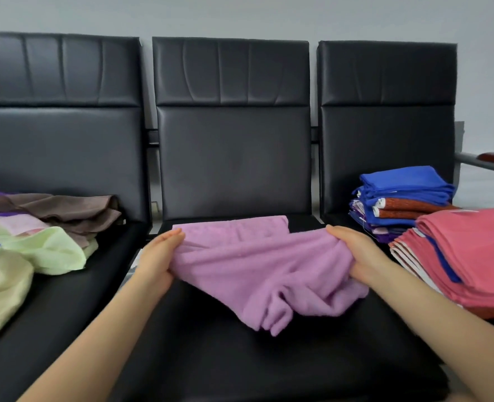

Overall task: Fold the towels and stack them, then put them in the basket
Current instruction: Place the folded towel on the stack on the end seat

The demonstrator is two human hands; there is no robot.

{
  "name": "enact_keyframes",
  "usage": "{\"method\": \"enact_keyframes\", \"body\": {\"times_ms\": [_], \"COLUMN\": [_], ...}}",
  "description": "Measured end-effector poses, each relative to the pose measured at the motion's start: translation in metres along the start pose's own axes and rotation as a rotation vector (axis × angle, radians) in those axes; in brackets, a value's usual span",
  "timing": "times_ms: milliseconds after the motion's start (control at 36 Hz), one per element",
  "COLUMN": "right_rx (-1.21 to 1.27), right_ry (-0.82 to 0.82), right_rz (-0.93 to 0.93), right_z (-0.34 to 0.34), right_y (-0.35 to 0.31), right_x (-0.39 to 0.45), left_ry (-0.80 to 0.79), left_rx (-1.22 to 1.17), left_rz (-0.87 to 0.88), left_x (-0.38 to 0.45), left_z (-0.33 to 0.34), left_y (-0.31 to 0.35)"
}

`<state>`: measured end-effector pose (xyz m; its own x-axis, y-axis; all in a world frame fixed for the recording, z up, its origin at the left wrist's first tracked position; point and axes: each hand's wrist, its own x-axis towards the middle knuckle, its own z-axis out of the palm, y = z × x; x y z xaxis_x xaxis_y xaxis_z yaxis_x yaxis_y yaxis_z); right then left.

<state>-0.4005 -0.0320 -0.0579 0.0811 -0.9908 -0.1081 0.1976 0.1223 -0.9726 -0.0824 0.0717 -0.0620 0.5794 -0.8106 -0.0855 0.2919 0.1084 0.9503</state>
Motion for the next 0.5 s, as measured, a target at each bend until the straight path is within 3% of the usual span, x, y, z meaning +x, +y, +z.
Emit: {"method": "enact_keyframes", "body": {"times_ms": [111, 194, 333, 417, 500], "right_rx": [0.038, -0.175, -0.739, -0.864, -0.963], "right_ry": [0.146, 0.151, 0.029, 0.019, -0.038], "right_rz": [-0.090, -0.124, 0.023, 0.005, -0.007], "right_z": [-0.012, -0.020, -0.032, -0.035, -0.039], "right_y": [-0.008, -0.003, 0.015, 0.015, 0.014], "right_x": [0.005, 0.005, -0.001, -0.006, -0.015], "left_ry": [0.089, 0.070, 0.056, 0.054, -0.059], "left_rx": [-0.007, 0.123, 0.604, 0.891, 1.080], "left_rz": [0.052, 0.055, 0.061, 0.200, 0.335], "left_x": [0.009, 0.007, -0.002, -0.025, -0.051], "left_z": [-0.016, -0.022, -0.024, -0.019, -0.014], "left_y": [0.005, 0.001, -0.018, -0.023, -0.032]}}
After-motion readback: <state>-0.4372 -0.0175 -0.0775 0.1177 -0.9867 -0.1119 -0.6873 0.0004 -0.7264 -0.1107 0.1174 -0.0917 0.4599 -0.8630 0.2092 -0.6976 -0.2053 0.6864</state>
